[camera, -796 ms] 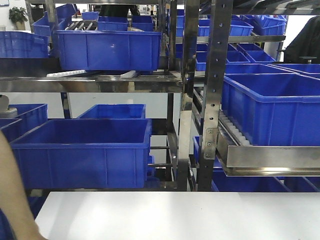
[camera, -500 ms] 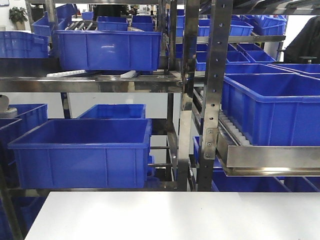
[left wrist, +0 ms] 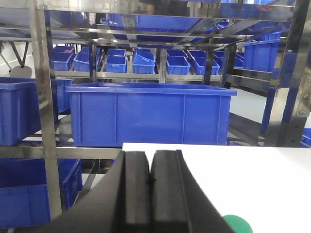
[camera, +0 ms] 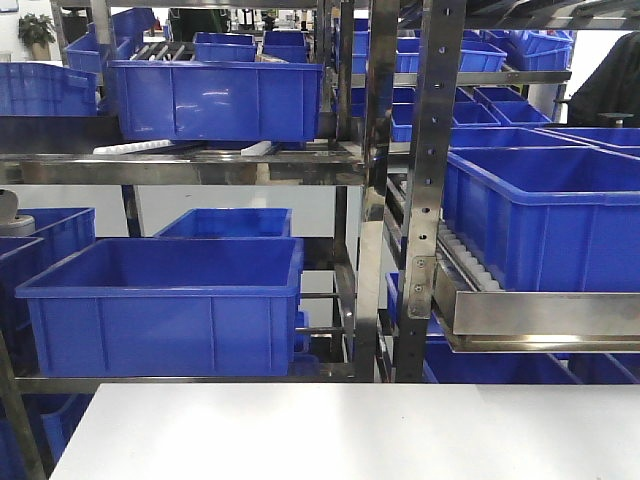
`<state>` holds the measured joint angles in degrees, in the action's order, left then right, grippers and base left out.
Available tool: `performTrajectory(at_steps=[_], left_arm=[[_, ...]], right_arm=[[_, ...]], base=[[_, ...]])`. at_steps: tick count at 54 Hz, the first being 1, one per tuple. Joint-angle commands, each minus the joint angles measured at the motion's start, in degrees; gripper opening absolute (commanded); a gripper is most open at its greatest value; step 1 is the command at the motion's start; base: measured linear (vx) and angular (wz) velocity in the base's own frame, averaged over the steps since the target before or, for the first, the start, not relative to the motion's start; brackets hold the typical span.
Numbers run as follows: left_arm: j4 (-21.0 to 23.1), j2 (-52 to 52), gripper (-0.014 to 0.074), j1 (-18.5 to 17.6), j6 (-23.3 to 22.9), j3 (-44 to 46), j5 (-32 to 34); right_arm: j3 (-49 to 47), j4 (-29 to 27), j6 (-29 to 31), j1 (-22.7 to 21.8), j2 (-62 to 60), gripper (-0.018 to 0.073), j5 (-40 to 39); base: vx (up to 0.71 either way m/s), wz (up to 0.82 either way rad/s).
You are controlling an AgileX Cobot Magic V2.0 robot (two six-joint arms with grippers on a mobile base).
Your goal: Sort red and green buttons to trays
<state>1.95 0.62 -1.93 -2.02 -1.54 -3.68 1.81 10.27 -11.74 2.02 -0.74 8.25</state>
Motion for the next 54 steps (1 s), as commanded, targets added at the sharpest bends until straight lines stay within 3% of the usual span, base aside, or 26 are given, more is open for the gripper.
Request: performTrajectory(at_steps=[1, 15, 22, 32, 37, 45, 54], left_arm=[[0.0, 0.8, -0.0006, 0.1, 0.0, 1.6, 6.1], [0.1, 0.8, -0.0006, 0.1, -0.3, 1.6, 10.1], [1.5, 0.8, -0.0006, -0.1, -5.2, 2.2, 17.0], [-3.5, 0.0, -0.0006, -0.1, -5.4, 10.0, 12.0], [-6.1, -4.1, -0.0006, -0.1, -5.4, 16.0, 9.1], [-6.0, -14.7, -0.0006, -0.1, -6.3, 23.2, 9.0], [-6.0, -28.5, -0.0006, -0.4, -12.1, 25.9, 11.2]], right_arm=[[0.7, 0.5, 0.0, -0.4, -0.6, -0.0009, -4.7], [0.7, 0.6, 0.0, -0.4, -0.6, -0.0009, -7.7], [-0.1, 0.5, -0.3, -0.4, -0.5, -0.0009, -13.4], [-10.1, 1.2, -0.2, -0.4, 2.0, -0.0009, -3.3], [-15.8, 3.6, -0.2, -0.4, 5.5, -0.0009, 1.3], [-21.6, 9.7, -0.2, -0.4, 11.8, -0.0006, 2.8], [-22.1, 12.9, -0.4, -0.4, 17.7, -0.0001, 2.7]], base=[[0.00, 0.00], [0.00, 0.00], [0.00, 0.00], [0.00, 0.00], [0.00, 0.00], [0.00, 0.00], [0.00, 0.00]])
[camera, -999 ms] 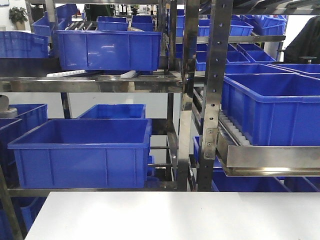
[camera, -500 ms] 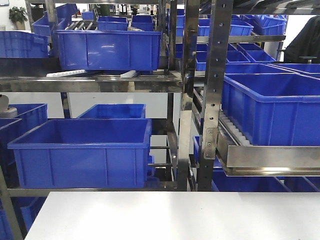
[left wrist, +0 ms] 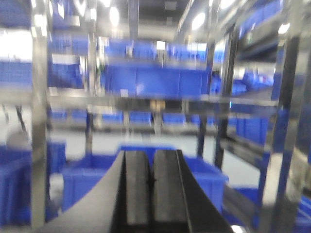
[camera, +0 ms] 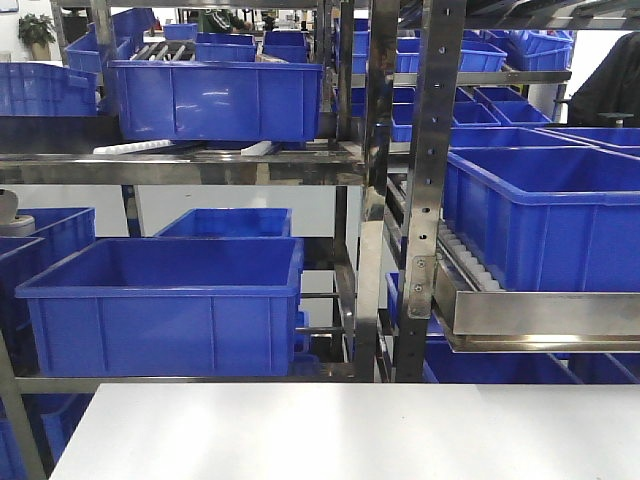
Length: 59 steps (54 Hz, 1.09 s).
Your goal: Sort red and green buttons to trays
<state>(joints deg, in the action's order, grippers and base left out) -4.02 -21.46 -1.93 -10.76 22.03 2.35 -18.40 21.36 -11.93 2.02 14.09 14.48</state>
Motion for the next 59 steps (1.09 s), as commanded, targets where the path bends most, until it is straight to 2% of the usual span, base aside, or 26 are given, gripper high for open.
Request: performTrajectory(at_steps=[1, 6, 13, 14, 28, 34, 47, 53, 59], left_arm=[[-0.1, -7.9, -0.0006, -0.6, -3.8, 2.3, 5.2], [-0.1, -13.6, -0.0006, -2.9, -4.8, 2.1, 5.4], [-0.1, -20.3, -0.0006, -9.4, -4.8, 1.9, 6.2], [-0.1, -25.4, -0.0005, -14.2, -4.6, 1.9, 4.6], [-0.2, -31.8, 0.0043, -14.3, -4.1, 1.9, 1.5], [-0.2, -33.3, 0.0139, -14.3, -4.1, 1.9, -1.1], [0.6, -34.4, 0.0507, -15.1, -4.2, 1.9, -9.7], [1.9, -34.5, 0.0630, -18.8, -2.5, 1.9, -11.6], [2.9, -34.9, 0.0652, -24.0, 1.1, 1.9, -8.4]], right_arm=[[-1.9, 1.7, -0.6, -0.4, 3.5, 0.0000, -3.5], [-1.9, 1.7, -2.4, -0.4, 5.9, 0.0003, -3.4], [-1.9, 1.7, -4.1, -0.4, 9.0, 0.0015, -3.4], [-1.9, 1.8, -4.1, -0.4, 11.9, 0.0025, -3.5], [-1.9, 1.8, -4.1, -0.4, 13.3, 0.0034, -3.7], [-1.9, 1.8, -4.1, -0.4, 13.3, 0.0036, -3.7], [-1.9, 1.8, -4.1, -0.4, 13.3, 0.0041, -3.7], [-1.9, 1.8, -4.1, -0.4, 13.3, 0.0041, -3.7], [-1.9, 1.8, -4.1, -0.4, 13.3, 0.0041, -3.6]], base=[[0.00, 0.00], [0.00, 0.00], [0.00, 0.00], [0.00, 0.00], [0.00, 0.00], [0.00, 0.00], [0.00, 0.00], [0.00, 0.00], [0.00, 0.00]])
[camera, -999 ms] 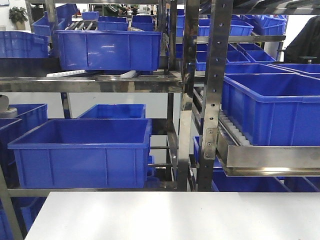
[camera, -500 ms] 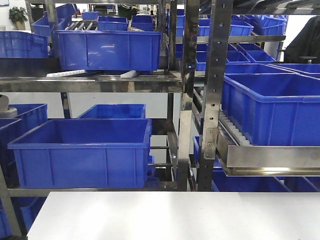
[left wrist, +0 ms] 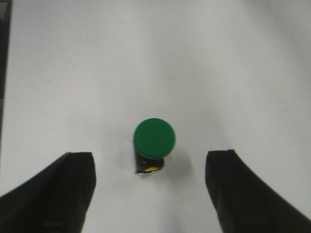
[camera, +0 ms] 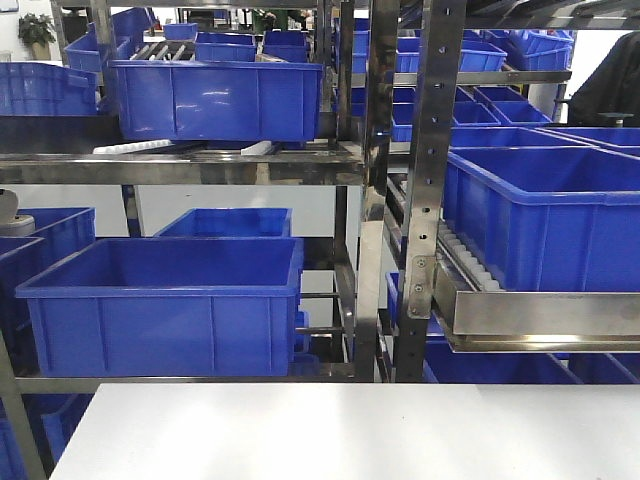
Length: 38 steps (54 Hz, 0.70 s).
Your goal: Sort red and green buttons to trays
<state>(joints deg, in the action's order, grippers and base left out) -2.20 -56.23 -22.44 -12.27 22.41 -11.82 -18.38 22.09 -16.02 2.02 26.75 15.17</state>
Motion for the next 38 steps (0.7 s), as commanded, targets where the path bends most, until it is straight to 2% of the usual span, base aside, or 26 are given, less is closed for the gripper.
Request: performTrajectory(at_steps=[1, 5, 9, 16, 28, 32, 38], left_arm=[[1.0, -0.4, 0.0650, -4.0, 3.3, 1.5, 6.4], [0.4, -2.0, 0.0645, -5.4, 7.5, 1.5, 7.6], [-0.3, -4.1, 0.0641, -5.3, 9.2, 1.5, 7.9], [-2.1, -7.8, 0.0638, -5.1, 9.2, 1.6, 10.5], [-2.2, -8.7, 0.0627, -5.0, 8.5, 1.8, 14.2], [-2.3, -8.8, 0.0624, -3.5, 8.6, 1.8, 14.7], [-2.3, -9.4, 0.0622, 0.6, 8.8, 1.8, 18.2]], right_arm=[[-1.9, 1.1, 0.0, -0.4, 0.7, 0.0042, -4.3], [-1.9, 1.1, 0.0, -0.4, 0.7, 0.0045, -4.2], [-1.9, 1.1, 0.0, -0.4, 0.7, 0.0046, -4.2], [-1.9, 1.1, 0.0, -0.4, 0.7, 0.0048, -3.9], [-1.9, 1.1, 0.0, -0.4, 0.7, 0.0050, -3.9], [-1.9, 1.1, 0.0, -0.4, 0.7, 0.0050, -3.9], [-1.9, 1.1, 0.0, -0.4, 0.7, 0.0053, -3.8]], base=[[0.00, 0.00], [0.00, 0.00], [0.00, 0.00], [0.00, 0.00], [0.00, 0.00], [0.00, 0.00], [0.00, 0.00]])
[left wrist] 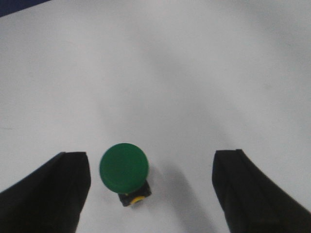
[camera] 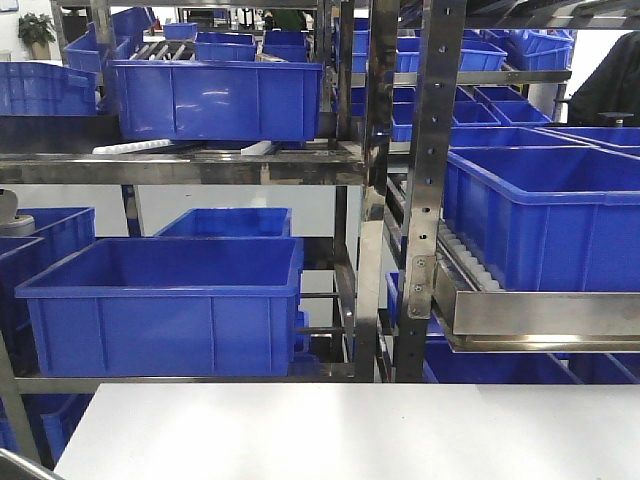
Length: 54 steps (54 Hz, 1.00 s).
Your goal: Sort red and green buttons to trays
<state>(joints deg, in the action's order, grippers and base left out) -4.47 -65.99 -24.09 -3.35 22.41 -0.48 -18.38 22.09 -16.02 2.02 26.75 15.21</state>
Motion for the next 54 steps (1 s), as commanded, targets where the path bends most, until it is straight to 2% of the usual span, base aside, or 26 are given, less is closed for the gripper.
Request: performTrajectory(at_steps=[1, 5, 20, 29, 44, 54], left_arm=[[-0.1, 0.1, 0.0621, 2.9, -0.1, 1.8, 7.8], [0.0, -0.9, 0.0612, 4.0, -0.2, 1.8, 9.8], [-0.1, -6.0, 0.0600, 3.2, -0.9, 1.8, 11.4], [0.0, -10.3, 0.0594, 3.2, 0.5, 1.8, 17.9], [0.4, -17.4, 0.0594, 3.2, 0.5, 1.8, 21.3], [1.0, -22.4, 0.0594, 3.4, 0.5, 1.8, 27.3]], right_arm=[[-1.9, 1.1, 0.0, -0.4, 0.7, 0.0054, -3.9], [-1.9, 1.1, 0.0, -0.4, 0.7, 0.0054, -3.5], [-1.9, 1.1, 0.0, -0.4, 0.7, 0.0054, -1.5], [-1.9, 1.1, 0.0, -0.4, 0.7, 0.0054, -1.2], [-1.9, 1.1, 0.0, -0.4, 0.7, 0.0054, -1.0], [-1.9, 1.1, 0.0, -0.4, 0.7, 0.0054, -1.0]], base=[[0.00, 0.00], [0.00, 0.00], [0.00, 0.00], [0.00, 0.00], [0.00, 0.00], [0.00, 0.00]])
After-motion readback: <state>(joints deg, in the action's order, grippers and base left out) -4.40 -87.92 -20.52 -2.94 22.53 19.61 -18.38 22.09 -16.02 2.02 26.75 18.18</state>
